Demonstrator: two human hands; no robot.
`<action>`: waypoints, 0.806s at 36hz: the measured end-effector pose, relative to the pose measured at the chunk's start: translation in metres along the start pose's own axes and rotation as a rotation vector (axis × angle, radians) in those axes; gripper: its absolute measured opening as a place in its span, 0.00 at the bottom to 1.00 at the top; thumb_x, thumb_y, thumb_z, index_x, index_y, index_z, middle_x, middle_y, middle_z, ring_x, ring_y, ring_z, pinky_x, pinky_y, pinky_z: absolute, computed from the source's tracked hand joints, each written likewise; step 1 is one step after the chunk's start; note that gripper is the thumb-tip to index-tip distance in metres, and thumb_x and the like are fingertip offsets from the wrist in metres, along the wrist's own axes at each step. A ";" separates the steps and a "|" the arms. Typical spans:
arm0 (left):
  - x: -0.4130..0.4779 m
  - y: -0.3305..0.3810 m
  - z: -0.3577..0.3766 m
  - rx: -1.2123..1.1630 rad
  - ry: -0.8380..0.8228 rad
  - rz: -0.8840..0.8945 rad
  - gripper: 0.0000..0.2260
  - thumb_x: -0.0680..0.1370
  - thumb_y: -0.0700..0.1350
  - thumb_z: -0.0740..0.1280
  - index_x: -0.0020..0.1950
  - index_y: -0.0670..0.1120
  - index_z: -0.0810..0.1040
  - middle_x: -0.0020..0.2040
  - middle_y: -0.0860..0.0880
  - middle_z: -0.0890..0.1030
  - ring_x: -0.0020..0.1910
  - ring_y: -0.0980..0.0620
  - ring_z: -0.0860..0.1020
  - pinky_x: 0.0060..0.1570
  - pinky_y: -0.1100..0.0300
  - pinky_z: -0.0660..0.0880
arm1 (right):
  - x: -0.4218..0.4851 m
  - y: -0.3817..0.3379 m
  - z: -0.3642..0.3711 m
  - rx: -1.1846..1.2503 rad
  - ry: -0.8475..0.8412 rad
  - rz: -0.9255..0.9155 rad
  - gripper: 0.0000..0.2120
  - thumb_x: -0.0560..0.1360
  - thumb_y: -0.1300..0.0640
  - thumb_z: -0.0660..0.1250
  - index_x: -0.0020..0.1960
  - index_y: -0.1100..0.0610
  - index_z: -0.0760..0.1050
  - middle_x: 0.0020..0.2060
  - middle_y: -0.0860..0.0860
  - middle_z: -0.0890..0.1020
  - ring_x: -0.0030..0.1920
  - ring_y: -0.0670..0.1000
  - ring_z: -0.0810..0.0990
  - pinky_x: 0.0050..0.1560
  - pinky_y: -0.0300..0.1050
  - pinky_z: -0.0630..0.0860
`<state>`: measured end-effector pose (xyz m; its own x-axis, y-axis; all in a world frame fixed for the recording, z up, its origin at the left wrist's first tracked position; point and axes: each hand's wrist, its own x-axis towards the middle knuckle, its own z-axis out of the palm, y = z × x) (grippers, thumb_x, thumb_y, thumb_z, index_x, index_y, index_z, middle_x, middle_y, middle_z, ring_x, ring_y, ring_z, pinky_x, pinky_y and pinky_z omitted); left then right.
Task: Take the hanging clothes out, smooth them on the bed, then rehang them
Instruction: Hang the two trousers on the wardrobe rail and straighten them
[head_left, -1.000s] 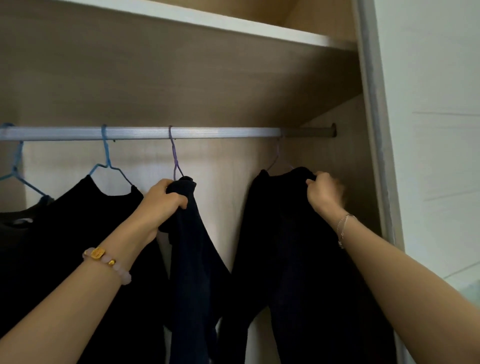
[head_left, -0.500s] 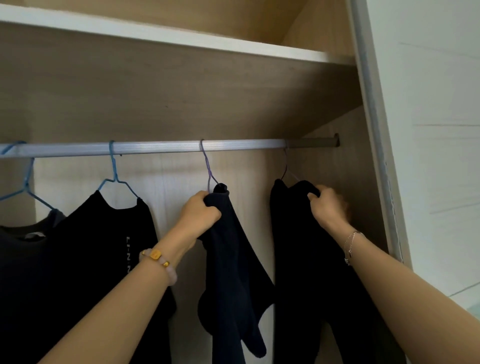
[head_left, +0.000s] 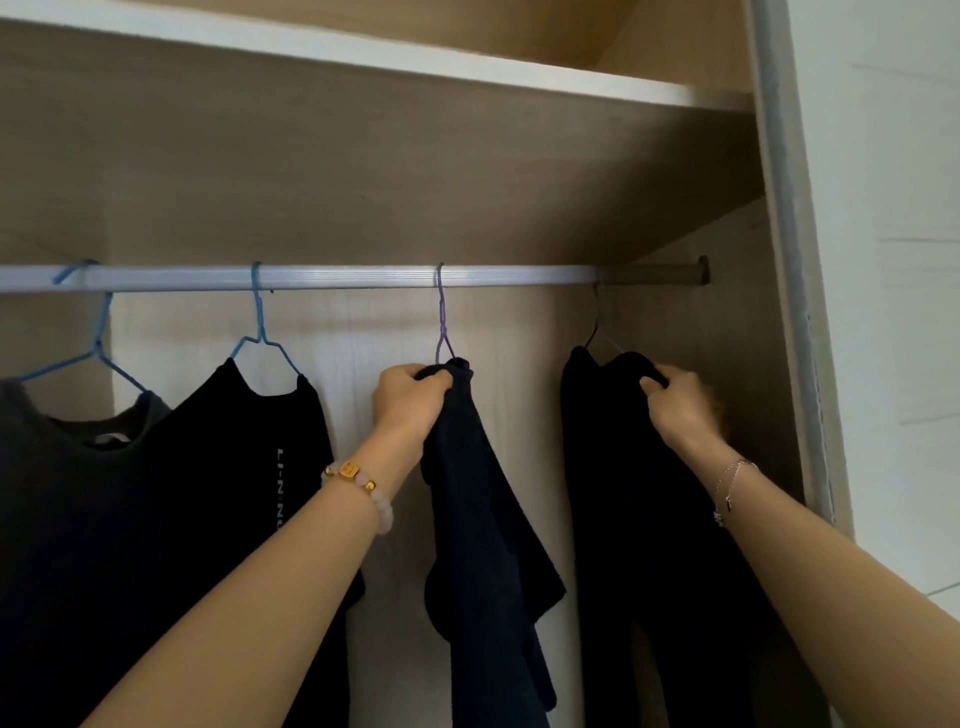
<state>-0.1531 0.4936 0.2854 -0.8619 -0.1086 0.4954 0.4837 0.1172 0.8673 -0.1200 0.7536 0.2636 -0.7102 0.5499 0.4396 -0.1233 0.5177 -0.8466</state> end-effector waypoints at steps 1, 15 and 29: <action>0.001 0.000 -0.003 0.008 0.029 0.006 0.06 0.74 0.41 0.67 0.49 0.44 0.81 0.47 0.43 0.82 0.46 0.44 0.81 0.51 0.52 0.80 | 0.001 0.000 0.000 0.018 -0.012 0.011 0.20 0.81 0.55 0.56 0.72 0.55 0.64 0.62 0.58 0.77 0.45 0.53 0.73 0.52 0.50 0.70; 0.004 -0.006 -0.018 0.192 0.121 0.081 0.03 0.75 0.44 0.67 0.46 0.46 0.79 0.37 0.49 0.78 0.39 0.46 0.78 0.44 0.54 0.79 | 0.003 0.001 -0.004 0.070 -0.055 0.022 0.19 0.81 0.55 0.56 0.71 0.53 0.67 0.53 0.52 0.77 0.44 0.50 0.74 0.48 0.46 0.70; 0.000 -0.003 -0.032 0.144 -0.072 0.076 0.05 0.74 0.42 0.68 0.38 0.48 0.76 0.38 0.50 0.78 0.38 0.51 0.77 0.40 0.60 0.77 | -0.007 -0.007 0.002 0.066 -0.051 -0.019 0.21 0.81 0.57 0.55 0.73 0.57 0.62 0.58 0.55 0.74 0.53 0.52 0.71 0.47 0.42 0.70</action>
<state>-0.1499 0.4620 0.2850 -0.8350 -0.0241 0.5497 0.5251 0.2635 0.8092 -0.1157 0.7451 0.2661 -0.7414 0.5053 0.4417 -0.1814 0.4827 -0.8568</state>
